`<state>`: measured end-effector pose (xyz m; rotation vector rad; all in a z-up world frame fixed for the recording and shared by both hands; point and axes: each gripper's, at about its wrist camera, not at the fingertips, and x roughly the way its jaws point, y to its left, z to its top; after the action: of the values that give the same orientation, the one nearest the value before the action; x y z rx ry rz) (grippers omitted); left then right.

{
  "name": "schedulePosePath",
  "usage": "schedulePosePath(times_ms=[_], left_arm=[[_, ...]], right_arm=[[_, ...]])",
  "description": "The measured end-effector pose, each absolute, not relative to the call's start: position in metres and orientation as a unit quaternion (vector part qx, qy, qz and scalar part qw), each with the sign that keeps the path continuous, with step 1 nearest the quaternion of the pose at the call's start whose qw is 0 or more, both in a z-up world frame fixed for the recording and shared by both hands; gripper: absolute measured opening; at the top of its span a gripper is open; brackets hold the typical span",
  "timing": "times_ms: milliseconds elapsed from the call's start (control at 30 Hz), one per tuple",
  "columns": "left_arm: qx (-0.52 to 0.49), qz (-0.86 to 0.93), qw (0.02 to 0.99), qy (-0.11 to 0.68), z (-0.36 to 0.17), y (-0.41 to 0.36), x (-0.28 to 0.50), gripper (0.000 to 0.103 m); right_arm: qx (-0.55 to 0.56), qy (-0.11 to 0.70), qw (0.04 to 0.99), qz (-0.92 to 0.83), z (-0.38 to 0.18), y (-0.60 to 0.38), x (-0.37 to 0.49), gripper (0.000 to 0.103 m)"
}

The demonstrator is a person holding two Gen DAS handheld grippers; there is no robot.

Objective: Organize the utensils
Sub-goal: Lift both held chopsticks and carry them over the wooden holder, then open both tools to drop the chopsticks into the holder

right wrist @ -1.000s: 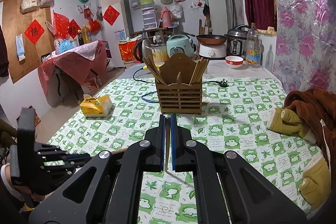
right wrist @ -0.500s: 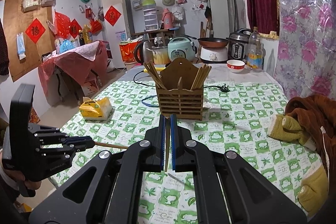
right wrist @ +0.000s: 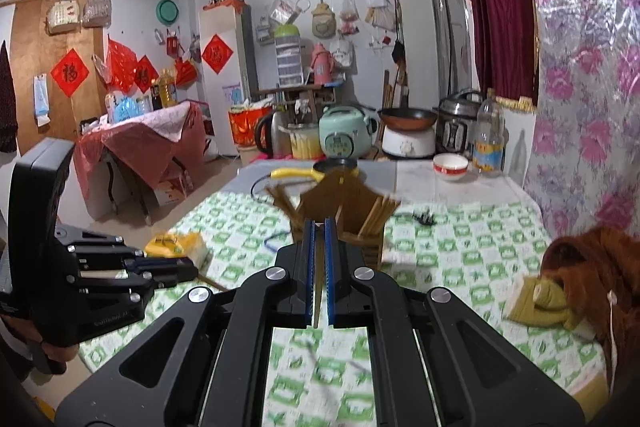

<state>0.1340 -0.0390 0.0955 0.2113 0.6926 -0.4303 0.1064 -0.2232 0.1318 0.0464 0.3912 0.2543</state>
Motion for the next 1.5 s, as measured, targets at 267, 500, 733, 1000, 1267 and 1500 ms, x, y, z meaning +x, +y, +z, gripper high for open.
schedulePosePath(times_ms=[267, 500, 733, 1000, 1267, 1500], left_arm=[[0.083, -0.211, 0.93, 0.288, 0.146, -0.055, 0.171, 0.006], [0.077, -0.187, 0.941, 0.272, 0.163, -0.066, 0.214, 0.006], [0.082, -0.171, 0.939, 0.288, 0.149, -0.072, 0.248, 0.006], [0.077, -0.159, 0.933, 0.313, 0.12, -0.069, 0.278, 0.006], [0.074, -0.135, 0.919, 0.362, 0.072, -0.07, 0.292, 0.012], [0.057, -0.106, 0.931, 0.344, 0.08, -0.062, 0.263, 0.061]], right_arm=[[0.023, 0.137, 0.984, 0.11, 0.179, -0.232, 0.142, 0.006], [0.024, 0.113, 0.988, 0.098, 0.197, -0.232, 0.181, 0.006], [0.015, 0.113, 0.989, 0.089, 0.189, -0.221, 0.233, 0.006], [0.014, 0.15, 0.986, 0.076, 0.144, -0.212, 0.276, 0.006], [-0.004, 0.237, 0.968, 0.081, 0.085, -0.204, 0.284, 0.032], [0.007, 0.219, 0.974, 0.056, 0.09, -0.216, 0.237, 0.064]])
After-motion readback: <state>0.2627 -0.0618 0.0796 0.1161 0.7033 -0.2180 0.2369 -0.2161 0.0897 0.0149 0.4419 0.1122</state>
